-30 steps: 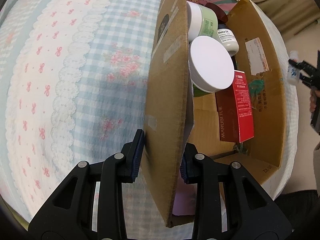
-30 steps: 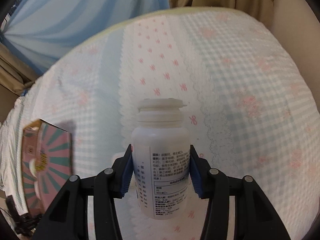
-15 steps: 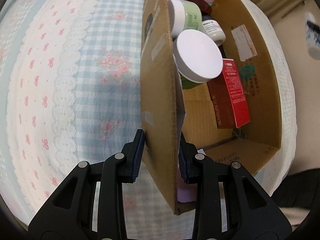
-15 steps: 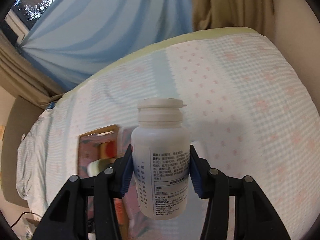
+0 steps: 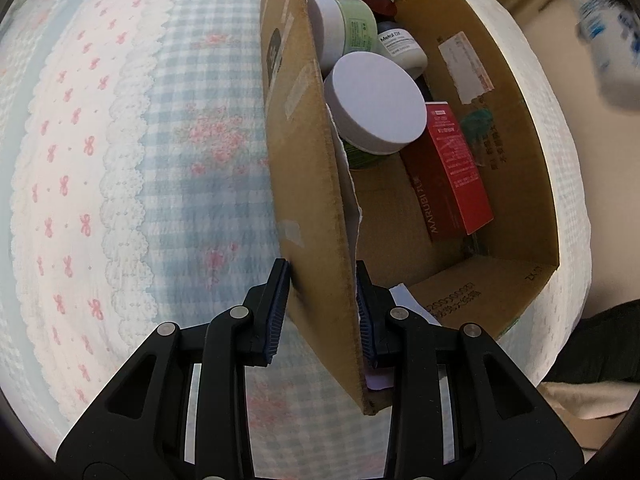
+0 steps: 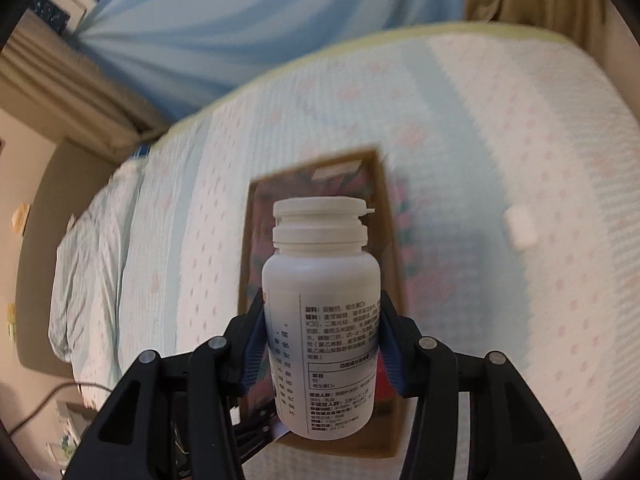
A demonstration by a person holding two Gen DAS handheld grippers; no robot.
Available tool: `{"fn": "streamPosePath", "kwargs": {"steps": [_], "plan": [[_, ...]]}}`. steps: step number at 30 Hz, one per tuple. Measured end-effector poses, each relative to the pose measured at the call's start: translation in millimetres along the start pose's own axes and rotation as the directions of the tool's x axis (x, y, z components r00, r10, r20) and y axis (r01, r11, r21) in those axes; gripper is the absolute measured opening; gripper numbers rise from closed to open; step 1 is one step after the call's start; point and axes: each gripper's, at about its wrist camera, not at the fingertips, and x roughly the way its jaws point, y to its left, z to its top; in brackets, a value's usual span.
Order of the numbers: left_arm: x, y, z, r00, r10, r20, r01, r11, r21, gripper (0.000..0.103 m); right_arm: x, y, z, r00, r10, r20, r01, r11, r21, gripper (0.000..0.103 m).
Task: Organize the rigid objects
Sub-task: 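Carry the white pill bottle into the box with the right gripper and release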
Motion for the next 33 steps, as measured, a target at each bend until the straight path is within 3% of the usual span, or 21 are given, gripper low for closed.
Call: {"fn": "streamPosePath", "kwargs": {"steps": [8, 15, 19, 20, 22, 23, 24, 27, 33], "plan": [[-5.2, 4.9, -5.8, 1.0, -0.014, 0.015, 0.014, 1.0, 0.001, 0.028, 84.3, 23.5, -53.5, 0.987, -0.01, -0.159, 0.003, 0.999, -0.045, 0.046], [-8.2, 10.4, -8.0, 1.0, -0.025, 0.019, 0.025, 1.0, -0.007, 0.028, 96.0, 27.5, -63.2, 0.981, -0.046, -0.188, 0.036, 0.998, -0.052, 0.046], [-10.9, 14.5, -7.4, 0.999, -0.029, 0.018, 0.03, 0.999, -0.012, 0.028, 94.1, 23.7, -59.7, 0.981, -0.02, -0.194, 0.016, 1.0, -0.024, 0.046], [-12.5, 16.1, -6.9, 0.999, -0.03, 0.018, 0.03, 0.999, -0.011, 0.028, 93.7, 22.8, -58.8, 0.981, -0.015, -0.194, 0.012, 1.0, -0.015, 0.049], [-12.6, 16.2, -7.1, 0.999, -0.029, 0.017, 0.029, 1.0, -0.009, 0.028, 91.5, 21.9, -57.8, 0.982, -0.006, -0.187, 0.006, 1.0, 0.004, 0.066], [-11.2, 16.5, -7.2, 0.999, -0.029, 0.014, 0.029, 1.0, -0.01, 0.027, 91.2, 21.4, -58.2, 0.981, -0.015, -0.192, 0.02, 1.0, 0.02, 0.092], [-11.4, 16.5, -6.8, 0.999, -0.029, 0.019, 0.029, 1.0, -0.008, 0.028, 90.6, 22.0, -57.3, 0.98, -0.019, -0.196, 0.025, 0.999, 0.029, 0.103], [-11.5, 14.3, -7.0, 0.999, -0.025, 0.021, 0.025, 1.0, -0.005, 0.028, 85.7, 19.8, -56.9, 0.978, 0.012, -0.21, -0.005, 0.999, 0.036, 0.103], [-12.8, 8.6, -7.0, 1.0, -0.019, 0.024, 0.019, 1.0, -0.005, 0.028, 77.9, 15.3, -58.0, 0.982, -0.007, -0.189, 0.012, 1.0, 0.023, 0.103]]}}
